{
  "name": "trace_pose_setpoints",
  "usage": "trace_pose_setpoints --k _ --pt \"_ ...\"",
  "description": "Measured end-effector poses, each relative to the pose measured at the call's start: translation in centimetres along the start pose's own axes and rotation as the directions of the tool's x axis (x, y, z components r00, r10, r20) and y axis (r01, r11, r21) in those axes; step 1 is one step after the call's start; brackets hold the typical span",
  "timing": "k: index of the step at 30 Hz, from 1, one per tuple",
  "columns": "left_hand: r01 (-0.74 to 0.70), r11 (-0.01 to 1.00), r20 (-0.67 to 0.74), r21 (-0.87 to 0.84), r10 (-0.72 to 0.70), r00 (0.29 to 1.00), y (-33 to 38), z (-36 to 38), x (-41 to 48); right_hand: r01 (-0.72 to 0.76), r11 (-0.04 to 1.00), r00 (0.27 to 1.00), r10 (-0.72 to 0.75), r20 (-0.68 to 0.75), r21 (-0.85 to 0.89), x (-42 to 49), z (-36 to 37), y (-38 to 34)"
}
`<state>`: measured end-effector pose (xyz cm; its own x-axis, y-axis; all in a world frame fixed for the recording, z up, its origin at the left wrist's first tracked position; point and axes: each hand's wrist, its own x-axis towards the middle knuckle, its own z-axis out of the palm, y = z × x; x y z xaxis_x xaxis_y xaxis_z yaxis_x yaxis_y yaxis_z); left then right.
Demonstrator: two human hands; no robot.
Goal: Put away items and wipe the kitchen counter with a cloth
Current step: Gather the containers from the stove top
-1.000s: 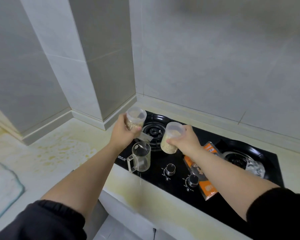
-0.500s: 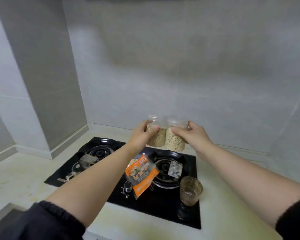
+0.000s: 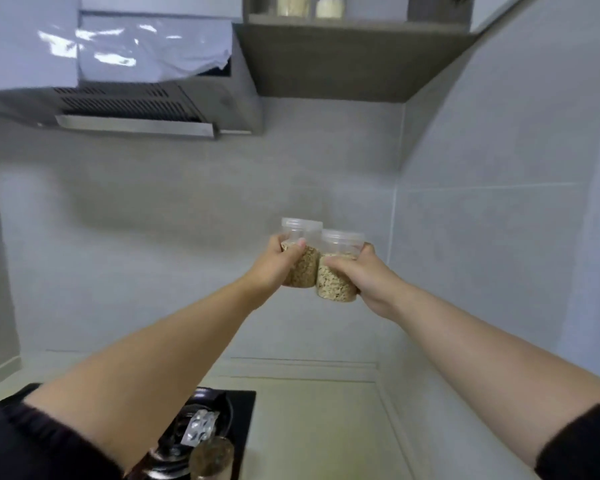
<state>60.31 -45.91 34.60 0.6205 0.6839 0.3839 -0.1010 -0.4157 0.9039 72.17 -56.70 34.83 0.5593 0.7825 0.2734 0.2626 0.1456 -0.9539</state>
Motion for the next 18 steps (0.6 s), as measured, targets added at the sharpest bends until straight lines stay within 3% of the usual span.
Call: trace_pose_setpoints --k 4,7,11,18 --pt "-0.026 1.000 0.088 0.005 0.025 0.996 4.9 1.3 3.4 0.048 0.999 0.997 -0.049 -0.064 -0.017 1.7 -3.6 -3.7" --pt "-0.121 0.990 0.159 0.068 0.109 0.981 8.9 1.5 5.4 0.118 0.993 0.980 -0.117 -0.161 -0.005 4.0 -5.3 -6.9" --pt "-0.287 0.946 0.062 0.149 0.281 0.958 13.0 0.2 8.6 0.205 0.979 0.951 -0.194 -0.242 0.020 6.6 -6.0 -11.6" --pt "-0.508 0.848 -0.002 0.150 0.514 0.858 20.9 -2.9 12.2 0.430 0.887 0.829 -0.462 -0.315 -0.172 8.9 -5.6 -21.0"
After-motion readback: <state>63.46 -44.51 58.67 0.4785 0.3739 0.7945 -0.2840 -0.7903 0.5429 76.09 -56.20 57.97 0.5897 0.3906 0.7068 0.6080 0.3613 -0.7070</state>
